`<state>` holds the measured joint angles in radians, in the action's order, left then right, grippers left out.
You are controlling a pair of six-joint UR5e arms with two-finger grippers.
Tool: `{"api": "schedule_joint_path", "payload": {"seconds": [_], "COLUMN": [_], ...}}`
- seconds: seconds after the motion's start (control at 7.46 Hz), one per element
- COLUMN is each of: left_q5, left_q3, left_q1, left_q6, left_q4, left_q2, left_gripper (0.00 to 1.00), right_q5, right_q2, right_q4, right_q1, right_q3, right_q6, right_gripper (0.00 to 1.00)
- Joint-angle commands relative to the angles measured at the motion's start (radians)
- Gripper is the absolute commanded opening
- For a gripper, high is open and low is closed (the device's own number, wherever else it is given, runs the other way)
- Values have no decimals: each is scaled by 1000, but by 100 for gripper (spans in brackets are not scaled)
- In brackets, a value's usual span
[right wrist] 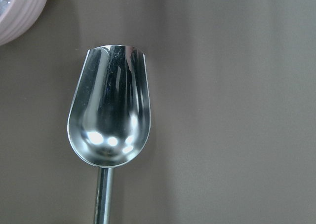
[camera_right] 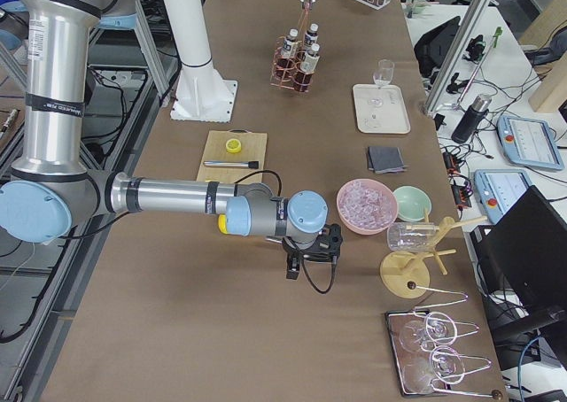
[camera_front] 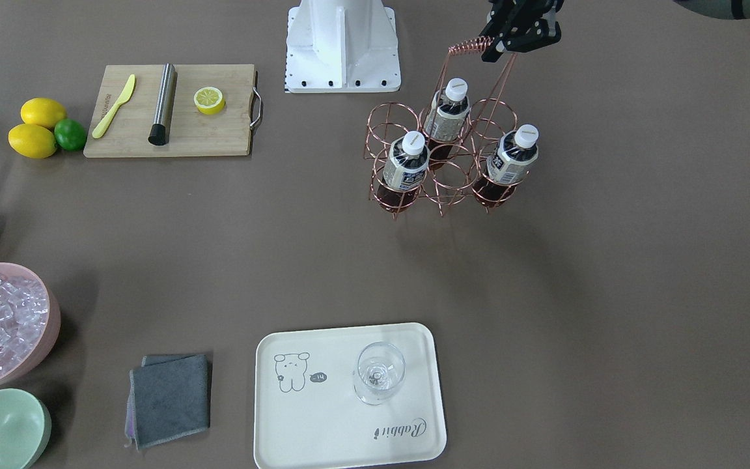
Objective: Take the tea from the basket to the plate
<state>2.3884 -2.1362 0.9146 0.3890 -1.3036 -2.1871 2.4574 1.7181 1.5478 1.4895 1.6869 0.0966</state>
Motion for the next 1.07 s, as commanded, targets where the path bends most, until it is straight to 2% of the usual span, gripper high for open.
{"api": "schedule_joint_path", "payload": {"seconds": [0.0, 0.27, 0.4, 0.67, 0.94], "left_q5": [-5, -8, -44, -77, -77], "left_q3": [47, 53, 61, 76, 78], "left_q1": [-51, -69, -85, -117, -126], "left_q6": [-13, -85, -85, -91, -149], "left_q4": [-72, -72, -74, -74, -74], "left_q2": [-22, -52, -68, -104, -135], "left_gripper": [0, 0, 0, 0, 0], "right_q5": [-5, -23, -56, -103, -72], "right_q2": [-3, -9, -23, -5, 90], "right_q4": [0, -2, -2, -3, -73], "right_q1": [-2, -2, 29, 79, 109], "right_q3": [-10, -4, 5, 94, 228], "right_q6": [-8, -8, -14, -24, -37], "right_gripper": [100, 100, 100, 100, 100]}}
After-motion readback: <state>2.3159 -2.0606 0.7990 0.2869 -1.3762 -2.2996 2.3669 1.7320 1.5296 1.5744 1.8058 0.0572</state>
